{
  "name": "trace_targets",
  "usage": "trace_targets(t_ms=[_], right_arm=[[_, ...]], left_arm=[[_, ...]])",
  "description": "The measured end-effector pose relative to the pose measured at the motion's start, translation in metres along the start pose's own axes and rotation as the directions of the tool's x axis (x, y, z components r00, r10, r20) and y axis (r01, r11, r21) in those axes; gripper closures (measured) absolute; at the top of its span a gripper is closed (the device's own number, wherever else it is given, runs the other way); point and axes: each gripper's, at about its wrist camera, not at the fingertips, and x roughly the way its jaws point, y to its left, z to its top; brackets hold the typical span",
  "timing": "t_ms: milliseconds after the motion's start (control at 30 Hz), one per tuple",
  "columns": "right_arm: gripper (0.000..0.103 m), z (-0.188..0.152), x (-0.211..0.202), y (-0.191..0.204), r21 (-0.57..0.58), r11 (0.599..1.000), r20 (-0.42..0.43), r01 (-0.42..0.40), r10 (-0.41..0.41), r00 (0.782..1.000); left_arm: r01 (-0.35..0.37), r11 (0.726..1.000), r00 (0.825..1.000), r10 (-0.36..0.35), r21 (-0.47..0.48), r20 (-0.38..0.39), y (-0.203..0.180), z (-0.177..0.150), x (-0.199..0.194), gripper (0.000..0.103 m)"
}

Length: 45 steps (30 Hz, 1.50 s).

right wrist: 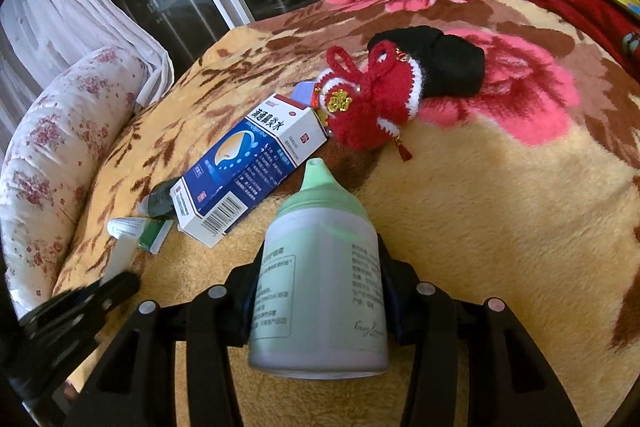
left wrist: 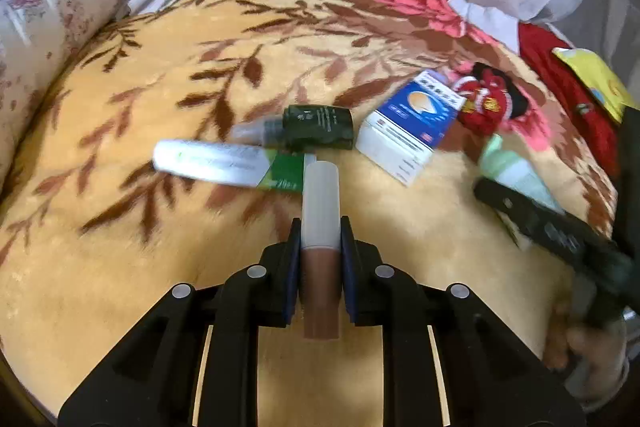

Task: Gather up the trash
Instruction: 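Grasp the small white-and-brown tube with the left tool, then lower the lotion bottle and tube over the orange bin and open both tools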

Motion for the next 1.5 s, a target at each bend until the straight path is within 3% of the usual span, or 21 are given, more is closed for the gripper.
trace_targets(t_ms=[200,400,767,933,1133,1333,1500], right_arm=[[0.056,-0.001,-0.017,0.0,0.027,1.0,0.044,0.007,-0.008,0.999],[0.056,-0.019,-0.052,0.019,-0.029,0.999,0.082,-0.012,0.015,0.997],[0.056,-0.119,-0.157,0.067,-0.185,0.979,0.112,-0.084,0.107,0.988],[0.056,-0.177,-0.178,0.081,-0.212,0.969,0.051,-0.13,0.144,0.988],[0.056,-0.229,-0.16,0.087,-0.277,0.957,-0.048,-0.082,0.072,0.996],[0.056,-0.26,-0.129,0.079,-0.292,0.953,-0.18,-0.084,0.031,0.983],[0.056,-0.271,-0.112,0.076,-0.279,0.957,-0.227,-0.084,0.019,0.974]], left_arm=[[0.039,0.999,0.996,-0.04,0.007,0.079,0.007,-0.025,-0.048,0.086],[0.053,0.999,0.994,-0.053,0.009,0.091,0.014,-0.052,-0.074,0.086],[0.143,0.989,0.988,-0.145,0.048,0.058,0.025,-0.13,-0.118,0.086],[0.147,0.986,0.989,-0.146,0.08,-0.018,0.027,-0.175,-0.121,0.086],[0.146,0.986,0.985,-0.137,0.083,-0.109,0.03,-0.211,-0.107,0.086],[0.133,0.989,0.971,-0.116,0.071,-0.207,0.028,-0.231,-0.08,0.086],[0.115,0.99,0.96,-0.089,0.084,-0.265,0.025,-0.24,-0.06,0.086]])
